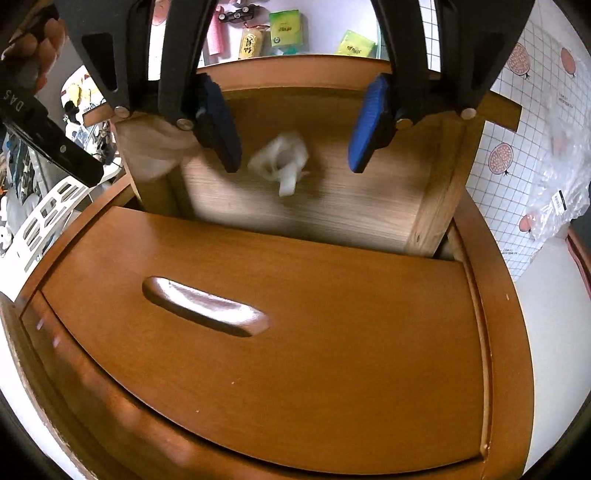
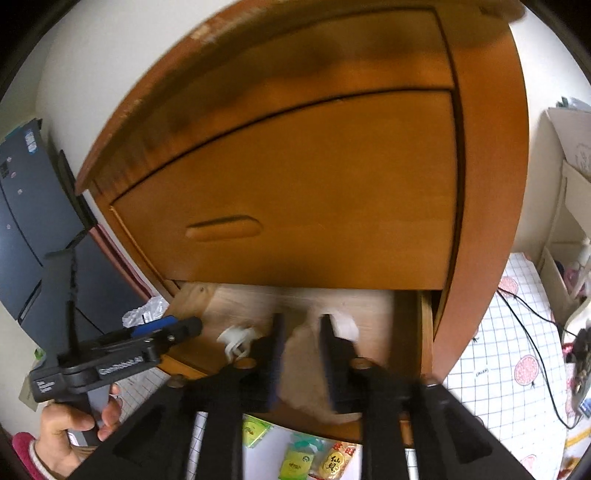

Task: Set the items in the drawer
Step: 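Drop the white clip into the drawer with the left tool while the right tool releases the cloth there, then withdraw both tools from the drawer back over the tray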

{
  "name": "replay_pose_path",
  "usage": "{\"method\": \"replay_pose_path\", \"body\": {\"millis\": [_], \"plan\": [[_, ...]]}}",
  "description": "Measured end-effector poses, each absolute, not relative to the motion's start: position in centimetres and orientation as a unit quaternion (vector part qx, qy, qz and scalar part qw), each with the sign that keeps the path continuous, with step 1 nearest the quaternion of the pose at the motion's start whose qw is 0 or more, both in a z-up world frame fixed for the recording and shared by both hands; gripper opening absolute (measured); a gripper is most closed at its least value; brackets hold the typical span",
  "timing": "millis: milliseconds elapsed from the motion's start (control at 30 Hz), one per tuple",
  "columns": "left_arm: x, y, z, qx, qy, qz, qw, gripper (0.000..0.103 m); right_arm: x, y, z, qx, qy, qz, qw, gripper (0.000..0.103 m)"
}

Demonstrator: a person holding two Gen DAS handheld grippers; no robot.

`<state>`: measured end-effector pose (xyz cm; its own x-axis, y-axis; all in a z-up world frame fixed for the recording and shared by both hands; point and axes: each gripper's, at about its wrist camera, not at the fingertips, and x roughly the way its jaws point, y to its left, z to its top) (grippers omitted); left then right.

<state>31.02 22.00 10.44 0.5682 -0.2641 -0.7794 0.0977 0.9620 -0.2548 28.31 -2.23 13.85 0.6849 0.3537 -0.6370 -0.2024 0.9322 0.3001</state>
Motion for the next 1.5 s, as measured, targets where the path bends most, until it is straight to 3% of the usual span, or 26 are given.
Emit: {"method": "replay_pose_path", "body": {"millis": [200, 267, 500, 567, 1133, 1500], "plan": [[30.7, 22.4, 10.2, -0.098, 0.457, -0.088, 0.879, 0.069, 28.7, -2.2, 12.9, 0.099, 0.379, 0.146, 0.908, 0.054], [30.7, 22.6, 10.1, -0.099, 0.456, -0.083, 0.88, 0.074, 28.5, -2.2, 12.7, 0.098, 0.38, 0.145, 0.908, 0.065], [29.8, 23.0, 10.5, -0.104, 0.426, -0.073, 0.896, 0.098, 28.2, -1.9, 12.2, 0.095, 0.384, 0.148, 0.907, 0.089], [29.4, 23.1, 10.7, -0.107, 0.412, -0.069, 0.902, 0.102, 27.9, -1.7, 12.1, 0.09, 0.382, 0.149, 0.908, 0.103], [23.0, 24.3, 12.8, -0.122, 0.312, -0.071, 0.94, 0.103, 22.4, -0.7, 12.7, 0.077, 0.345, 0.159, 0.922, 0.103], [17.1, 24.1, 8.3, -0.12, 0.322, -0.087, 0.935, 0.103, 16.0, -0.6, 8.5, 0.068, 0.339, 0.162, 0.924, 0.103]]}}
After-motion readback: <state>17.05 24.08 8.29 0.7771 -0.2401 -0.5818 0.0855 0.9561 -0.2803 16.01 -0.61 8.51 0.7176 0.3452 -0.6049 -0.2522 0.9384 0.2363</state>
